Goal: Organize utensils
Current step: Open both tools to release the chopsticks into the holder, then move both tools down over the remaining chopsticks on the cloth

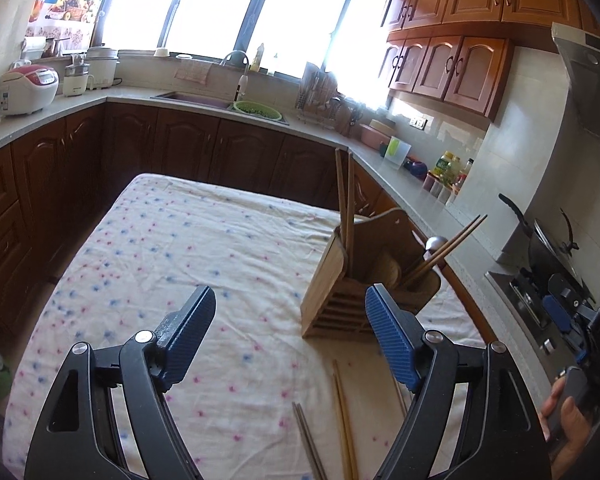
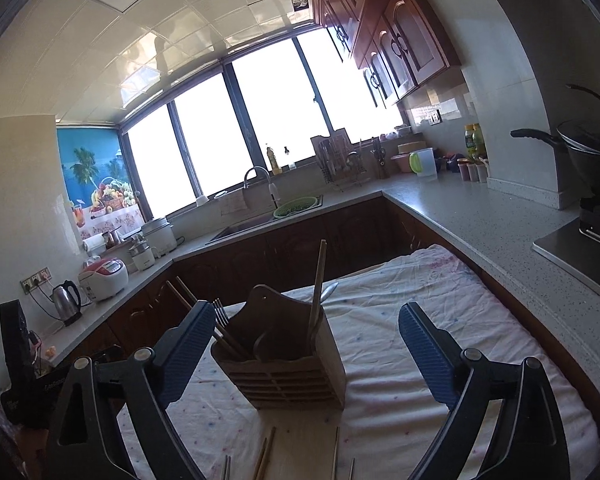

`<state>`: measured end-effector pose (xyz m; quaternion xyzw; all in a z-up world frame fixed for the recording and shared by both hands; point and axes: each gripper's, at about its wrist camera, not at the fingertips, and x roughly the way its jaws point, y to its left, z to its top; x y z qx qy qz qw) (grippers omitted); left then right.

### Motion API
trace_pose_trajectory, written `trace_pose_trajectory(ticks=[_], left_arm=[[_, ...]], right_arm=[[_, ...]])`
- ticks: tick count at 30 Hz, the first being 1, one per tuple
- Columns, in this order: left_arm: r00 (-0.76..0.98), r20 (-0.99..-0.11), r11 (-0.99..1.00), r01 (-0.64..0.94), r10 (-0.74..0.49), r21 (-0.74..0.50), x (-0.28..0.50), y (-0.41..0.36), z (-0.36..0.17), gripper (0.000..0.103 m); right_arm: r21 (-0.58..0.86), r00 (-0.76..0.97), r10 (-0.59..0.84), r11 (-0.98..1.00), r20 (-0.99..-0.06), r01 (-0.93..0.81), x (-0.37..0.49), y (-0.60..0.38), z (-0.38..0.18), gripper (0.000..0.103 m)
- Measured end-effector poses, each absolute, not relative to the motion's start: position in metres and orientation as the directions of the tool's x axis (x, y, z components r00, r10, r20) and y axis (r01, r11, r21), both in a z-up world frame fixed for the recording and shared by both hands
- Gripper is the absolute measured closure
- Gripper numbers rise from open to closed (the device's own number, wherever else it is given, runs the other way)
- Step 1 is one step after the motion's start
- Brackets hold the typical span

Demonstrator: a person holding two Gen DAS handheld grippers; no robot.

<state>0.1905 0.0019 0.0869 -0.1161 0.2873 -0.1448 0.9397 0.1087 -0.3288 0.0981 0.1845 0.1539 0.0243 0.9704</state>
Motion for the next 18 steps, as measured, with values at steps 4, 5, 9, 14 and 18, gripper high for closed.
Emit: trace_pose_trajectory(ticks=[4,5,9,14,18], left_arm=[[0.772,-0.542,0.934,0.189,-0.333,-0.304,0.181,0.006,0.069,0.024],[0.767,-0.549,0.933,0.187,-0.334,-0.307,0.179,0.007,0.066,0.024],[0.748,-0.578,0.938,0.180,-0.326,-0.296,0.173,0.009,0.051,0.024],[0.722,-0.610,0.939,0.179,-0.328,-0.293,0.169,0.004,0.039,0.024],[0.708,-0.623,0.941,0.199,-0.332,-0.275,0.168,-0.007,0.036,0.024]], right_arm=[[0.372,0.934,0.107,0.928,-0.342,0.030,0.100,-0.329,0.080,0.009],[0.372,0.929,0.107,0.927,-0.354,0.035,0.098,-0.329,0.076,0.009],[0.379,0.908,0.115,0.924,-0.402,0.050,0.095,-0.327,0.060,0.009],[0.378,0.886,0.125,0.924,-0.447,0.060,0.088,-0.323,0.041,0.009],[0.379,0.872,0.135,0.923,-0.470,0.061,0.089,-0.321,0.032,0.009]])
